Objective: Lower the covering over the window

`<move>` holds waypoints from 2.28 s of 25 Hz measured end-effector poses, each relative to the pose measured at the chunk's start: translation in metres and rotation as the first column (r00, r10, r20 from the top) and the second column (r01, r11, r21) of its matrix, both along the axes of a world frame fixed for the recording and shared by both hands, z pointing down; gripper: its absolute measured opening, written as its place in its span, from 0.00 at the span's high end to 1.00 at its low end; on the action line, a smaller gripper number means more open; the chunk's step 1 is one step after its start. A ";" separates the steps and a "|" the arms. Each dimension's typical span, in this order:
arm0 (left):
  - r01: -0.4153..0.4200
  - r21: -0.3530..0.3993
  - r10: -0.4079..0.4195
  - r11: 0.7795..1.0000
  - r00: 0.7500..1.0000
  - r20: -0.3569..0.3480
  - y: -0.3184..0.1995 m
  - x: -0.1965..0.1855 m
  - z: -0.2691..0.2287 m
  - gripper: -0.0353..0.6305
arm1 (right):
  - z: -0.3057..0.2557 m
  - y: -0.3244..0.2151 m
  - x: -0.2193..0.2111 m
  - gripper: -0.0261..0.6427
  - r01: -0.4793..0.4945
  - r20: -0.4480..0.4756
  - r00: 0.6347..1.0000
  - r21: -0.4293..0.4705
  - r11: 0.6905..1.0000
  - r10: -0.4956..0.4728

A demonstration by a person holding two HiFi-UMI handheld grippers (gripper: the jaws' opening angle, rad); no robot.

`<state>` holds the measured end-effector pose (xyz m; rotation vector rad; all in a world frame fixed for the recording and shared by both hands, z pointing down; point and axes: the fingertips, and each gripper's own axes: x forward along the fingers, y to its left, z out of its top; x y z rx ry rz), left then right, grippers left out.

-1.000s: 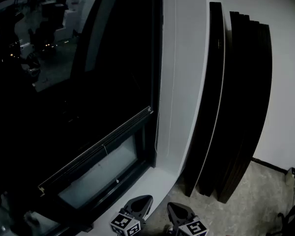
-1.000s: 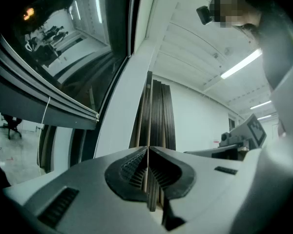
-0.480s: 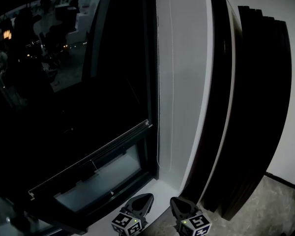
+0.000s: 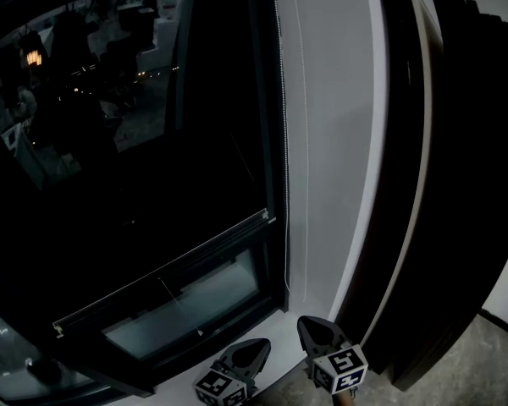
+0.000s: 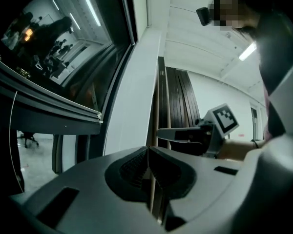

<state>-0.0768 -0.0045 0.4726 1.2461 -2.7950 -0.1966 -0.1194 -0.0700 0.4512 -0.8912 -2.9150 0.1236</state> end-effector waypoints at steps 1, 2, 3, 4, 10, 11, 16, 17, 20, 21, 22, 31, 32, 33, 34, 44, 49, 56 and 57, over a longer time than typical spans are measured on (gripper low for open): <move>0.004 0.000 -0.004 1.000 1.000 -0.003 0.001 -0.003 0.001 0.94 | -0.002 0.001 -0.007 0.94 0.005 0.000 1.000 0.008 1.000 -0.005; 0.008 0.001 -0.008 1.000 1.000 -0.007 0.002 -0.007 0.003 0.94 | -0.003 0.003 -0.015 0.94 0.012 -0.001 1.000 0.015 1.000 -0.012; 0.009 0.000 -0.009 1.000 1.000 -0.010 0.003 -0.012 0.004 0.94 | -0.006 0.004 -0.023 0.94 0.017 0.001 1.000 0.021 1.000 -0.017; 0.008 0.000 -0.008 1.000 1.000 -0.012 0.003 -0.017 0.003 0.94 | -0.009 0.005 -0.032 0.94 0.019 0.010 1.000 0.027 0.999 -0.019; -0.032 0.004 0.032 0.999 0.999 0.040 0.004 -0.071 0.002 0.94 | -0.035 0.014 -0.096 0.94 -0.009 0.075 0.997 0.076 0.997 0.003; -0.042 0.004 0.042 0.999 0.998 0.046 0.004 -0.080 -0.003 0.94 | -0.040 0.017 -0.106 0.94 -0.012 0.083 0.997 0.084 0.996 0.006; -0.086 -0.010 0.087 0.996 0.996 0.035 0.006 -0.118 -0.025 0.94 | -0.062 0.028 -0.163 0.94 -0.045 0.120 0.992 0.124 0.991 0.030; -0.092 -0.007 0.092 0.996 0.995 0.031 0.008 -0.125 -0.025 0.94 | -0.067 0.029 -0.174 0.94 -0.057 0.130 0.991 0.128 0.990 0.041; -0.104 0.012 0.104 0.994 0.994 0.040 0.013 -0.146 -0.027 0.94 | -0.082 0.032 -0.210 0.92 -0.100 0.159 0.984 0.146 0.984 0.077; -0.107 0.018 0.106 0.994 0.993 0.045 0.015 -0.152 -0.027 0.94 | -0.087 0.033 -0.222 0.88 -0.115 0.167 0.982 0.157 0.981 0.088; -0.110 0.023 0.109 0.994 0.993 0.046 0.016 -0.158 -0.027 0.94 | -0.093 0.033 -0.234 0.84 -0.132 0.175 0.979 0.169 0.977 0.102; -0.161 0.041 0.160 0.986 0.986 0.041 0.023 -0.183 -0.019 0.94 | -0.128 0.009 -0.315 0.83 -0.317 0.208 0.938 0.200 0.927 0.276; -0.162 0.043 0.160 0.986 0.986 0.039 0.024 -0.184 -0.018 0.94 | -0.132 0.008 -0.320 0.83 -0.329 0.212 0.934 0.197 0.924 0.287; -0.161 0.045 0.159 0.986 0.987 0.036 0.026 -0.186 -0.017 0.94 | -0.135 0.006 -0.326 0.83 -0.342 0.218 0.929 0.195 0.919 0.299; -0.159 0.048 0.158 0.986 0.987 0.034 0.027 -0.188 -0.016 0.94 | -0.138 0.005 -0.330 0.83 -0.354 0.225 0.924 0.195 0.915 0.310; -0.135 0.051 0.134 0.990 0.991 0.021 0.044 -0.195 -0.011 0.94 | -0.152 0.000 -0.346 0.94 -0.328 0.199 0.931 0.094 0.940 0.305; -0.117 0.055 0.116 0.992 0.993 0.018 0.049 -0.196 -0.011 0.94 | -0.137 0.000 -0.333 0.94 -0.331 0.224 0.928 0.126 0.935 0.298; -0.119 0.066 0.118 0.991 0.993 0.017 0.044 -0.196 -0.012 0.94 | -0.129 0.012 -0.298 0.94 -0.369 0.348 0.891 0.178 0.912 0.293; -0.121 0.066 0.120 0.990 0.993 0.021 0.042 -0.196 -0.013 0.94 | -0.128 0.013 -0.294 0.94 -0.374 0.360 0.886 0.180 0.910 0.293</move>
